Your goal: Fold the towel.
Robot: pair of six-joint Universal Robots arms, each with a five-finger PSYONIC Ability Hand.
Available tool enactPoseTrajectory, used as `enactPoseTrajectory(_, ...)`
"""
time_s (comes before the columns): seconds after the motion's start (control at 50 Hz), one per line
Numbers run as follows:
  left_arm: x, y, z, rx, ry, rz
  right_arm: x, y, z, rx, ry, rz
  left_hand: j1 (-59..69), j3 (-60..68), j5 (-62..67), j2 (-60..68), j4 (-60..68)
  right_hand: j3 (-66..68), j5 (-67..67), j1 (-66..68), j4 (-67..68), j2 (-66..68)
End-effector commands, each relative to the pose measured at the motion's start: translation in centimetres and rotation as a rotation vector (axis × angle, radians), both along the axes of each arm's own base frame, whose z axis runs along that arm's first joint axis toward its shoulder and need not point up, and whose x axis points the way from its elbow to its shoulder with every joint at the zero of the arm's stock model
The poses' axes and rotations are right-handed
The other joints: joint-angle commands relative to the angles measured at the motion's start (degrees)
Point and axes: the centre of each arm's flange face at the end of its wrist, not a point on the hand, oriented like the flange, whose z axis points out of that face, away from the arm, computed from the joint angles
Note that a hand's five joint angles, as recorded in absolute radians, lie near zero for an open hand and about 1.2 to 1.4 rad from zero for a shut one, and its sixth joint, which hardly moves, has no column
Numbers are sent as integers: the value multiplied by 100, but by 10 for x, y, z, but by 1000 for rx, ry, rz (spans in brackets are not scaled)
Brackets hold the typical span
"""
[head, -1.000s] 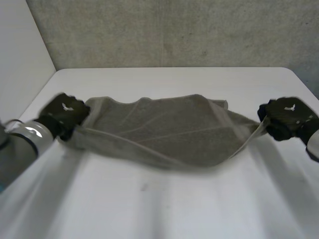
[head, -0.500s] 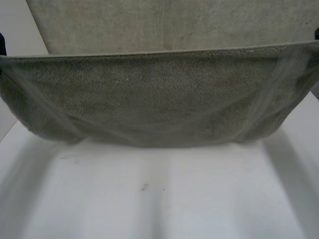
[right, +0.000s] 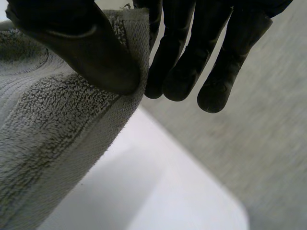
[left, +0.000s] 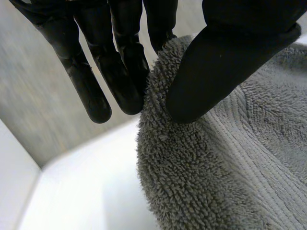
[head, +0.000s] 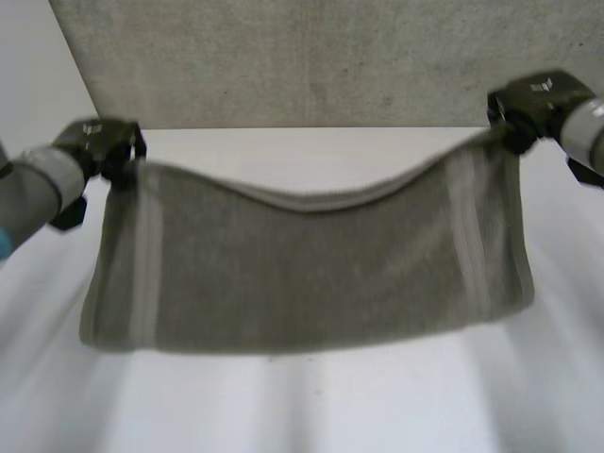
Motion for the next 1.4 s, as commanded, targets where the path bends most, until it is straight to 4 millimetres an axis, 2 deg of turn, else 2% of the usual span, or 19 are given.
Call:
enactPoseTrajectory(0.02,-26,-44,77,-301,153,0,27,-38,67,-415,-94,-32,1146,1029,1105,1022,1015,319,269,315,299,314)
enactPoseTrajectory(0.14,-16,-46,148,-524,394,80,24,-30,138,-694,-258,-57,1146,1029,1105,1022,1015,319,269,315,299,314)
enactPoseTrajectory(0.22,-12,-40,165,-561,471,92,20,-19,159,-730,-311,-47,1146,1029,1105,1022,1015,319,269,315,299,314)
enactPoseTrajectory(0.32,-11,-34,154,-495,497,92,19,-16,149,-656,-316,-38,1146,1029,1105,1022,1015,319,269,315,299,314)
enactPoseTrajectory(0.36,-11,-32,128,-409,471,105,20,-16,140,-608,-302,-33,1146,1029,1105,1022,1015,319,269,315,299,314)
enactPoseTrajectory(0.42,-11,-31,113,-368,457,111,23,-17,111,-490,-268,-8,1146,1029,1105,1022,1015,319,269,315,299,314)
enactPoseTrajectory(0.52,-17,-30,50,-237,419,65,29,-21,33,-253,-186,37,1146,1029,1105,1022,1015,319,269,315,299,314)
enactPoseTrajectory(0.56,-19,-29,30,-205,410,56,29,-21,33,-252,-186,37,1146,1029,1105,1022,1015,319,269,315,299,314)
enactPoseTrajectory(0.6,-20,-29,11,-180,404,45,30,-21,-25,-123,-121,41,1146,1029,1105,1022,1015,319,269,315,299,314)
enactPoseTrajectory(0.62,-21,-29,-11,-155,394,38,30,-21,-26,-122,-121,41,1146,1029,1105,1022,1015,319,269,315,299,314)
enactPoseTrajectory(0.64,-21,-29,-12,-155,394,38,30,-21,-50,-81,-90,42,1146,1029,1105,1022,1015,319,269,315,299,314)
enactPoseTrajectory(0.66,-22,-29,-38,-128,372,35,30,-21,-74,-44,-58,45,1146,1029,1105,1022,1015,319,269,315,299,314)
enactPoseTrajectory(0.8,-19,-20,-95,-45,269,42,27,-10,-126,64,22,54,1146,1029,1105,1022,1015,319,269,315,299,314)
enactPoseTrajectory(0.9,-15,-3,-102,-10,189,41,16,-2,-110,65,20,37,1146,1029,1105,1022,1015,319,269,315,299,314)
enactPoseTrajectory(1.0,-8,28,-78,-15,133,33,8,18,-85,62,21,35,1146,1029,1105,1022,1015,319,269,315,299,314)
enactPoseTrajectory(1.1,0,73,-57,-9,86,26,-20,64,-51,125,64,-6,1146,1029,1105,1022,1015,319,269,315,299,314)
enactPoseTrajectory(1.22,17,115,-35,-6,-10,39,-45,90,-36,135,176,-26,1146,1029,1105,1022,1015,319,269,315,299,314)
enactPoseTrajectory(1.26,21,124,-29,-7,-39,39,-54,107,-25,122,236,-20,1146,1029,1105,1022,1015,319,269,315,299,314)
enactPoseTrajectory(1.4,32,135,-25,20,-97,34,-66,111,-24,117,256,-23,1146,1029,1105,1022,1015,319,269,315,299,314)
